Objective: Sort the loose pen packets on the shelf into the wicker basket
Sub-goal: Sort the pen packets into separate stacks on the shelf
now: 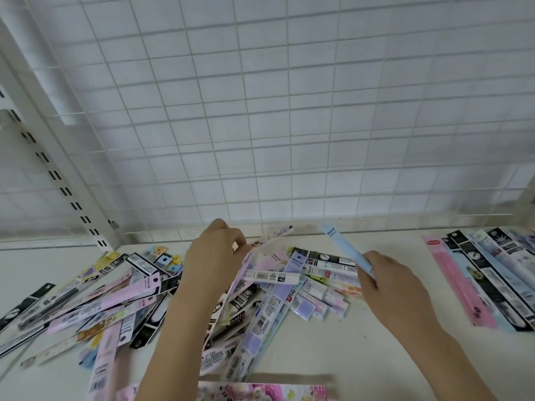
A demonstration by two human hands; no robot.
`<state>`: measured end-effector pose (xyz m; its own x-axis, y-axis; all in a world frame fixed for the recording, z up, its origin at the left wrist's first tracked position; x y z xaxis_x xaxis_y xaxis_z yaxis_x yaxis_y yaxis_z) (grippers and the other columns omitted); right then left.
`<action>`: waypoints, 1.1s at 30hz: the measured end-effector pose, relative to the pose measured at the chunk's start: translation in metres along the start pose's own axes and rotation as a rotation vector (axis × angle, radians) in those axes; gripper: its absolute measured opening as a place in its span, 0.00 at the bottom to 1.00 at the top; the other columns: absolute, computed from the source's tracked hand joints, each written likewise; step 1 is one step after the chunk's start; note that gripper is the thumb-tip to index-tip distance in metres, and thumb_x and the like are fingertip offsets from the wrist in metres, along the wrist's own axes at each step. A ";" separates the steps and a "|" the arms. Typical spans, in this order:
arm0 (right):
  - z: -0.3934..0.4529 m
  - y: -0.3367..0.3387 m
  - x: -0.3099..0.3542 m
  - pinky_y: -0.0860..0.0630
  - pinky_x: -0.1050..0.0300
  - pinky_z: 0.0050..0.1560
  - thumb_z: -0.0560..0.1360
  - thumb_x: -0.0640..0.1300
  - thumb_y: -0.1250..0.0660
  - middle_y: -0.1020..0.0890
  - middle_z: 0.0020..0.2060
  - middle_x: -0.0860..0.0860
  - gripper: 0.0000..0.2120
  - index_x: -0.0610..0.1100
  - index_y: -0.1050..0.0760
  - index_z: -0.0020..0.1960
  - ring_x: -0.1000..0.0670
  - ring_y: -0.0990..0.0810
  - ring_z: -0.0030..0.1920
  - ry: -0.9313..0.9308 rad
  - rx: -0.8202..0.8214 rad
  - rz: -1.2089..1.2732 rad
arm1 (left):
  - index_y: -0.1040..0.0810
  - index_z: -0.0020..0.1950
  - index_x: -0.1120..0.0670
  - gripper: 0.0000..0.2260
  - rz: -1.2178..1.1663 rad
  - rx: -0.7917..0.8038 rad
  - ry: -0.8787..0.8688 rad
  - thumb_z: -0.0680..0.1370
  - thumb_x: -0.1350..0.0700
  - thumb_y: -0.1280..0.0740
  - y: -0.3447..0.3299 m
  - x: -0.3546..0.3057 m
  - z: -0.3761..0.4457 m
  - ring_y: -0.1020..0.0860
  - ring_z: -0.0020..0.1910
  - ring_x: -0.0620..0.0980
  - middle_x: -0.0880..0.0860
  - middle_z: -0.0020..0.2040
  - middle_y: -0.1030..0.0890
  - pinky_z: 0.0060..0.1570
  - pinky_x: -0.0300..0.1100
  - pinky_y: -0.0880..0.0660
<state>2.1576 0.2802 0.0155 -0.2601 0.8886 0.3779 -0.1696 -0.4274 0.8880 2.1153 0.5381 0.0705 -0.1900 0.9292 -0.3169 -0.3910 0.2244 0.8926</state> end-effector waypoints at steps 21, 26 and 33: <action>-0.020 -0.010 0.007 0.37 0.55 0.33 0.76 0.44 0.39 0.33 0.31 0.54 0.05 0.47 0.34 0.44 0.47 0.32 0.34 0.037 0.046 0.009 | 0.31 0.38 0.47 0.15 -0.526 -0.149 0.204 0.70 0.64 0.28 0.014 0.014 -0.069 0.25 0.36 0.48 0.54 0.39 0.23 0.34 0.30 0.30; -0.020 -0.016 0.008 0.41 0.59 0.27 0.76 0.45 0.39 0.33 0.29 0.55 0.06 0.48 0.36 0.44 0.47 0.31 0.34 0.070 0.065 0.013 | 0.33 0.40 0.46 0.18 -0.618 -0.187 0.267 0.71 0.66 0.29 0.008 0.020 -0.072 0.19 0.45 0.53 0.57 0.50 0.24 0.44 0.42 0.23; -0.009 -0.014 0.051 0.41 0.61 0.27 0.77 0.44 0.41 0.29 0.36 0.52 0.02 0.47 0.33 0.46 0.48 0.30 0.36 0.204 0.090 -0.010 | 0.27 0.62 0.55 0.14 -0.603 -0.215 0.281 0.77 0.61 0.35 0.020 0.033 -0.081 0.22 0.39 0.38 0.47 0.45 0.21 0.40 0.28 0.29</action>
<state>2.1380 0.3300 0.0200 -0.4472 0.8366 0.3164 -0.0901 -0.3940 0.9147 2.0278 0.5496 0.0518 -0.0982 0.5427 -0.8342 -0.6654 0.5875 0.4606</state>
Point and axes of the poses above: each hand's wrist, its own z-axis towards the middle knuckle, its own y-axis out of the back of the hand, x = y × z, the point moved 8 cm from there along z, towards the middle knuckle
